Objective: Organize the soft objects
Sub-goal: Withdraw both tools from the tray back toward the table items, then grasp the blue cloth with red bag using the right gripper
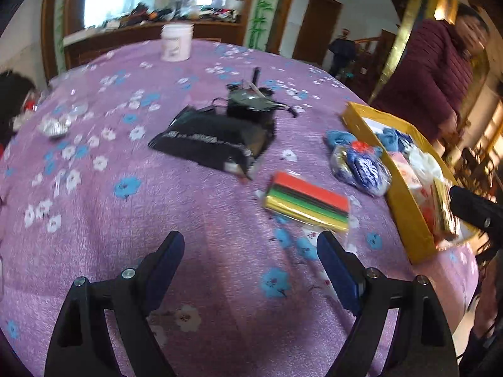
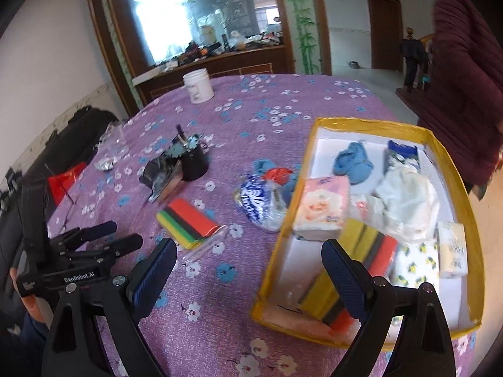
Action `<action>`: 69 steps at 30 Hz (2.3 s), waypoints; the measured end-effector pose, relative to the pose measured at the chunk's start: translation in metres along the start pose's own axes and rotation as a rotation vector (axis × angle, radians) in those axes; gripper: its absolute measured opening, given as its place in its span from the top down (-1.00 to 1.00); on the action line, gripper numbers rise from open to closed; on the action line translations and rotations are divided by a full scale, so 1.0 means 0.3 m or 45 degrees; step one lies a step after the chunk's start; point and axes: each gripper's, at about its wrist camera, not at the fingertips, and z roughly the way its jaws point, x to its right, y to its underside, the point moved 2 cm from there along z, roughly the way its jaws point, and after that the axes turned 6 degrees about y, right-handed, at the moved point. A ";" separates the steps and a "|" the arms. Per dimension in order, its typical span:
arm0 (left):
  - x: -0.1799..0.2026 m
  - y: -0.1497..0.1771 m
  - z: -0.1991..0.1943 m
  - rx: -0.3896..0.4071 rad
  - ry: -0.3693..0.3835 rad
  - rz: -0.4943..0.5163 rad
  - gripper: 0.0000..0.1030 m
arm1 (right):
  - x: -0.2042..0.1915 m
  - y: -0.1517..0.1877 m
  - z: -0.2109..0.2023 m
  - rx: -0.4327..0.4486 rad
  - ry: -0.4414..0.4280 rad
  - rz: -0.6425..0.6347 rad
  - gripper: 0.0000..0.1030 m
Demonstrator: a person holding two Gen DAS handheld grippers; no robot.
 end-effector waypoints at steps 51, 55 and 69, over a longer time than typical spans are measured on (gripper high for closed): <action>0.000 -0.004 -0.021 0.058 0.059 -0.010 -0.66 | -0.164 -0.149 0.481 -0.494 -0.212 0.029 0.25; 0.001 -0.006 -0.025 0.061 0.064 -0.010 -0.66 | -0.139 -0.129 0.423 -0.465 -0.196 0.040 0.33; -0.002 -0.003 -0.060 0.094 0.117 -0.019 -0.66 | -0.126 0.068 0.081 -0.289 -0.302 0.028 0.33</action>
